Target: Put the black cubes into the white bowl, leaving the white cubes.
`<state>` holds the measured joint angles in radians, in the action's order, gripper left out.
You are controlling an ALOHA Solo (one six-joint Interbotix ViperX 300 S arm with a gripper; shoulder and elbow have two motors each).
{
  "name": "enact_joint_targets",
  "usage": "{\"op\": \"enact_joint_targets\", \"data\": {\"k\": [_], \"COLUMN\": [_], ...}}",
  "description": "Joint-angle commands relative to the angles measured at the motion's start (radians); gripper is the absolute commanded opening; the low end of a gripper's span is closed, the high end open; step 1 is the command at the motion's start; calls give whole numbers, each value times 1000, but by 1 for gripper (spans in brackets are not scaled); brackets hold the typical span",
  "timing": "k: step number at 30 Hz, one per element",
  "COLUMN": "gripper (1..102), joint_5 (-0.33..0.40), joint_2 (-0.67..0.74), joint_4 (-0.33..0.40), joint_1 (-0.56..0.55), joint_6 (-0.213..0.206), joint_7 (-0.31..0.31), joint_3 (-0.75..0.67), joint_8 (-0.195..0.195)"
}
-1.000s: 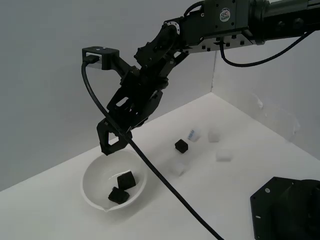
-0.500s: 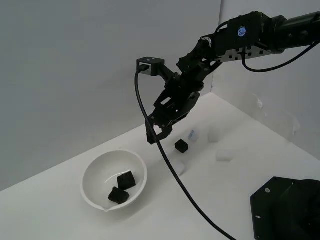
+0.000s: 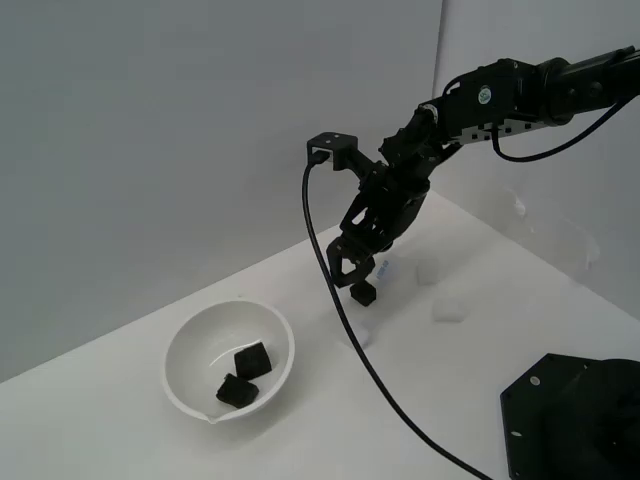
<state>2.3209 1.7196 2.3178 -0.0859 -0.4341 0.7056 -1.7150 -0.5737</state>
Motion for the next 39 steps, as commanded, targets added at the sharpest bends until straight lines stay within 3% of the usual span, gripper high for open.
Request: {"op": "enact_joint_targets", "data": {"k": [1, 22, 27, 34, 37, 39], "gripper": [99, 95, 76, 72, 47, 38], "joint_5": [9, 31, 37, 63, 64, 64], "joint_2": [14, -89, -104, -129, -127, -120], "joint_4": [17, 37, 43, 66, 71, 69], "joint_1": [-18, -18, -18, -18, -18, -18], "joint_6": [5, 69, 75, 80, 78, 78], "joint_7": [-2, -64, -64, -64, -64, -63], "joint_3": [-17, 89, 103, 127, 123, 117], "joint_8": [-15, -15, -15, -15, -15, -15]}}
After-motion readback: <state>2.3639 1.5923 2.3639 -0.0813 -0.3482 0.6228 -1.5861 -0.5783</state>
